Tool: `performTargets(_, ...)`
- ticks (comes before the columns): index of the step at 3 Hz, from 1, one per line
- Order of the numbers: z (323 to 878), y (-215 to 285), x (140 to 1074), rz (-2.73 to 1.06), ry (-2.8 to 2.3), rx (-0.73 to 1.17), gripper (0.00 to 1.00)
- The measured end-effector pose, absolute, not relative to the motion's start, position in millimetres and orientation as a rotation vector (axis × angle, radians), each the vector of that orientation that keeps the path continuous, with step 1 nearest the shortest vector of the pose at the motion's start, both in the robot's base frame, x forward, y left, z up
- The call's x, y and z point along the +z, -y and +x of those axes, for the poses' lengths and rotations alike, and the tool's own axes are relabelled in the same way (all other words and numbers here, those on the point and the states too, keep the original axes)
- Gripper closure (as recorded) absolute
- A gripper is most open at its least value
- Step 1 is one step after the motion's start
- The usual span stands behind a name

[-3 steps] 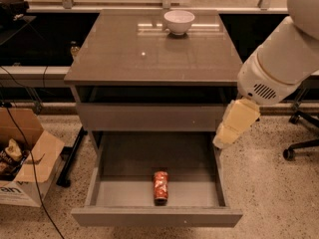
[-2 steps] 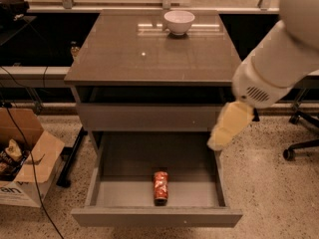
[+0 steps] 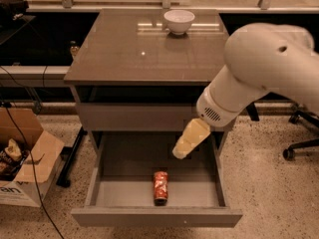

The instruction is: Pick coke can from middle drawer and place on counter

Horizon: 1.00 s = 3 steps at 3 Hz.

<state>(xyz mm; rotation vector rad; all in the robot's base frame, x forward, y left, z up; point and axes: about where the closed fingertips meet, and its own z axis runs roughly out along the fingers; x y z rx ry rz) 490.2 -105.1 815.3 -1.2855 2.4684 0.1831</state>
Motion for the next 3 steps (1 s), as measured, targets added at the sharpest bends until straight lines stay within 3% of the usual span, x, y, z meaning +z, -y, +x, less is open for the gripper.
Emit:
performTargets(2, 523.3, 73.0, 700.5, -1.071, -2.598, 0.346, 0.00)
performTargets(3, 524.9, 72.1, 696.9, -1.062, -2.599, 0.353, 0.00)
